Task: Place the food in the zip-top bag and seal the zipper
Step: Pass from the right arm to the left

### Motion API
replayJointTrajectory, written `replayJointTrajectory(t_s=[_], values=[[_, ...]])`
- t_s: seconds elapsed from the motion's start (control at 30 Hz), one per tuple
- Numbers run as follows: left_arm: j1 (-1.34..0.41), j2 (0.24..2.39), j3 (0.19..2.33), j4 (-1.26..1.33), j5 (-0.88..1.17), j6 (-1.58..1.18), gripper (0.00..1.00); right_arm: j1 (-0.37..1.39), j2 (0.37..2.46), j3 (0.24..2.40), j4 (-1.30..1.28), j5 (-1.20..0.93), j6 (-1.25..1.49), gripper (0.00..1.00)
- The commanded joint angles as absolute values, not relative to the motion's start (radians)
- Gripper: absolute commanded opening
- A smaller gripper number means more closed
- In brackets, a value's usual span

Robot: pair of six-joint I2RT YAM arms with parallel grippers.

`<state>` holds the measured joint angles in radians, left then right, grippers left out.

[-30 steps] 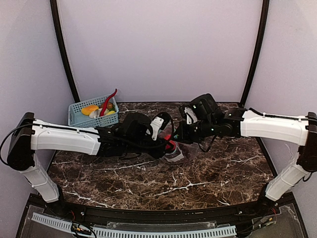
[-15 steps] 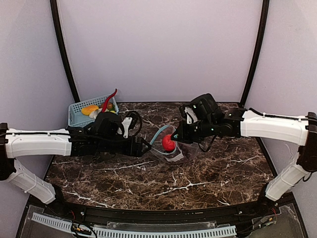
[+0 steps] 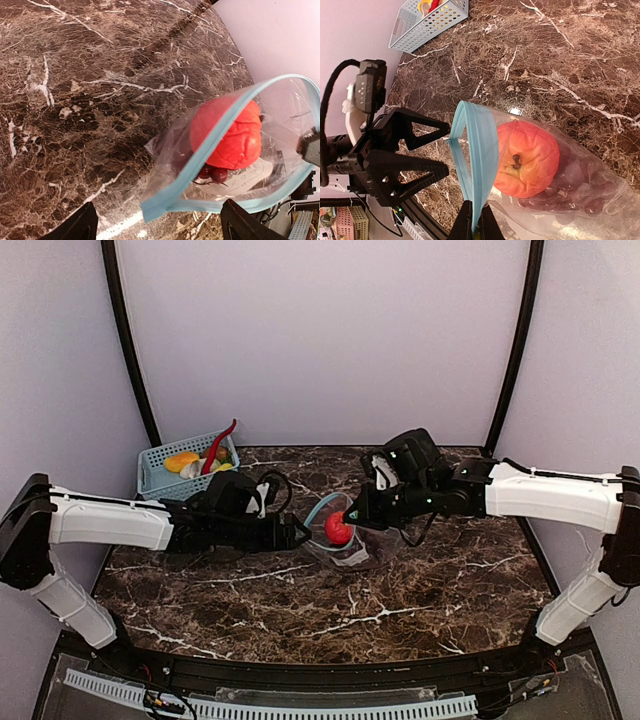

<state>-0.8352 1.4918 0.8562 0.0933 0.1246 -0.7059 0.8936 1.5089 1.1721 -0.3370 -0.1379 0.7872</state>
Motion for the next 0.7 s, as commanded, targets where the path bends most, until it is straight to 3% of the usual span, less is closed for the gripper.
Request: replayJointTrajectory(t_s=[0.0, 0.13, 0.2, 0.23, 0.3, 0.5, 0.67], values=[[-0.802, 1.544, 0.881, 0.143, 0.142, -0.731, 0.81, 0.888, 1.499, 1.161, -0.301, -0.151, 0.788, 0.05], [-0.798, 1.602, 0.908, 0.178, 0.191, -0.727, 0.61, 0.888, 1.498, 1.159, -0.299, -0.150, 0.787, 0.05], [-0.798, 1.628, 0.915, 0.217, 0.231, -0.722, 0.41, 0.887, 1.498, 1.157, -0.300, -0.147, 0.787, 0.04], [-0.798, 1.636, 0.919, 0.232, 0.243, -0.720, 0.24, 0.887, 1.499, 1.157, -0.301, -0.143, 0.787, 0.04], [-0.798, 1.631, 0.934, 0.227, 0.265, -0.702, 0.06, 0.886, 1.496, 1.154, -0.309, -0.124, 0.794, 0.04], [-0.798, 1.468, 0.953, 0.099, 0.237, -0.574, 0.01, 0.865, 1.485, 1.121, -0.325, -0.091, 0.823, 0.05], [-0.798, 1.411, 1.010, -0.069, 0.347, -0.530, 0.01, 0.841, 1.529, 1.121, -0.325, -0.116, 0.819, 0.05]])
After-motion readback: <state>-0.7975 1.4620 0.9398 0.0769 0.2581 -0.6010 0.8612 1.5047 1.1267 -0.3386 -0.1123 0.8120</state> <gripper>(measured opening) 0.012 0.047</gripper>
